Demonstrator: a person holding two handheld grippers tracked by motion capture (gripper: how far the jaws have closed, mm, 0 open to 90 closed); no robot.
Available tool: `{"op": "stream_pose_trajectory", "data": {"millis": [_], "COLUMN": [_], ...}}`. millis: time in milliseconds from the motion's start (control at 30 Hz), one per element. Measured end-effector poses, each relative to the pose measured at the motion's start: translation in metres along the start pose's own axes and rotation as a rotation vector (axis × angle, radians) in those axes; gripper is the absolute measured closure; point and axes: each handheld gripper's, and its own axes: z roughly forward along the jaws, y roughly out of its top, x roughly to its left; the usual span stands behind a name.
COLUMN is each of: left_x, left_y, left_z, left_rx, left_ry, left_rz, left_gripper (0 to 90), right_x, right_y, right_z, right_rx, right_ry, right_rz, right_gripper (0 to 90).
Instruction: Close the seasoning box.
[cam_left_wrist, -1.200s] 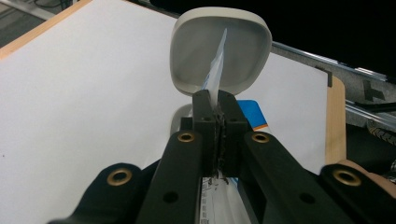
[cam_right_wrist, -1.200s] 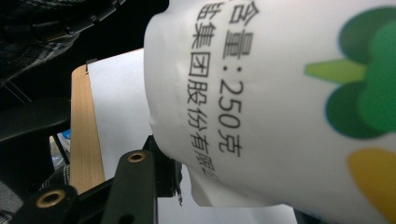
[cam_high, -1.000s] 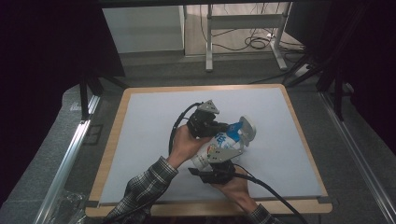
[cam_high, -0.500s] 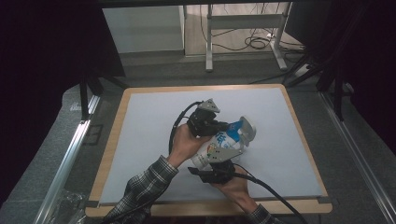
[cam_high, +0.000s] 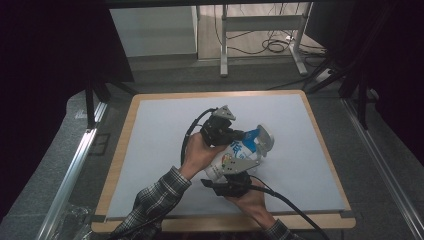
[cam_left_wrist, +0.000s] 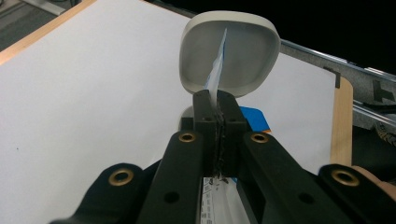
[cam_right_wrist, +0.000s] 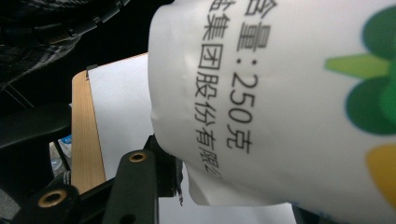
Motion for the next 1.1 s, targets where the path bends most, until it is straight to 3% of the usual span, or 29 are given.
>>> {"op": "stream_pose_trajectory", "data": {"millis": [1100], "left_x": [-0.0007], "left_y": [0.0033], "left_z": [0.0003], "left_rx": [0.004], "left_ry": [0.017], "left_rz": [-0.021], "left_gripper": [89.2], "right_x": [-0.0007], "right_y": [0.0003], "right_z": [0.0008], "right_rx": [-0.002], "right_ry": [0.004], "right_rz": [0.021], "right_gripper": [61.2]}}
